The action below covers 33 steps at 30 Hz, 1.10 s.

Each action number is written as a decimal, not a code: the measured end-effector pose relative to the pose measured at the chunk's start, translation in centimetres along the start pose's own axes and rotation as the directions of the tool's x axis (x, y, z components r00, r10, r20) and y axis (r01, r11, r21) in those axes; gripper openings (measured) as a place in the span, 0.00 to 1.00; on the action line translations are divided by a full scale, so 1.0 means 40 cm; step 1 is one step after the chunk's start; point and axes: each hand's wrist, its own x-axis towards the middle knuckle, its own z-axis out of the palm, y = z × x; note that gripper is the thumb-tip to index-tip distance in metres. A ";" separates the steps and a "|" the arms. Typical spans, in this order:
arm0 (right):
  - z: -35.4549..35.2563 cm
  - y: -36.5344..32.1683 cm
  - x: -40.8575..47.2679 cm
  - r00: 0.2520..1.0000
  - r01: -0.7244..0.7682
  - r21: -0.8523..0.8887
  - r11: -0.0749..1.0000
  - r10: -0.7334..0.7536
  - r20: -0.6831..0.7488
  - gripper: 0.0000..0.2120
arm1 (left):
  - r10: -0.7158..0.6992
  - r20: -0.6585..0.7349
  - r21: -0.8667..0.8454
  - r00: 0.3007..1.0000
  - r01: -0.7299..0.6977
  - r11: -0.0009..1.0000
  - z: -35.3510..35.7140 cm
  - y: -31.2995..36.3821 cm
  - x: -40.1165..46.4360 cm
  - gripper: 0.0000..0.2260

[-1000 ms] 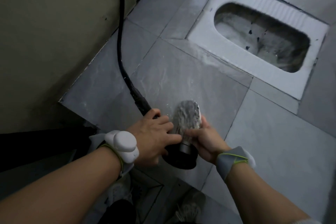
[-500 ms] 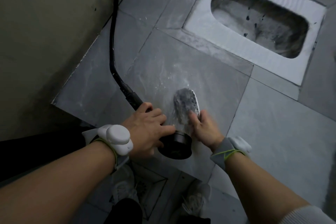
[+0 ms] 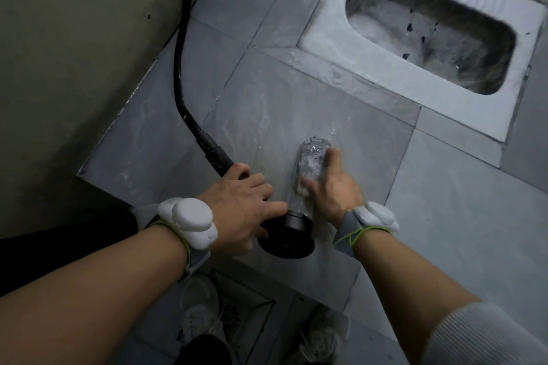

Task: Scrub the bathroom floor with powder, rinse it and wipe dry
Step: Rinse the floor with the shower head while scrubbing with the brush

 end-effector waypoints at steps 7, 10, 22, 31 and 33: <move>-0.026 0.019 -0.002 0.992 0.031 0.007 0.999 -0.032 0.122 0.34 | -0.024 0.013 0.001 1.000 0.024 1.000 -0.012 -0.011 0.027 0.13; -0.028 0.015 0.001 0.979 0.057 -0.016 0.998 -0.053 0.199 0.44 | -0.006 0.007 0.011 1.000 0.006 1.000 -0.004 -0.014 0.035 0.13; -0.045 0.011 0.006 0.947 0.254 -0.134 0.958 -0.274 -0.166 0.18 | 0.053 -0.042 -0.015 0.998 -0.053 0.998 0.007 -0.029 0.044 0.13; -0.036 -0.125 0.181 0.896 0.398 -0.406 0.822 -0.443 -0.017 0.23 | 0.012 -0.038 0.029 0.999 -0.011 1.000 -0.009 -0.103 0.026 0.13; -0.027 -0.102 0.165 0.893 0.410 -0.393 0.823 -0.450 -0.010 0.20 | -0.009 -0.058 0.018 0.998 0.010 1.000 -0.004 -0.111 0.027 0.14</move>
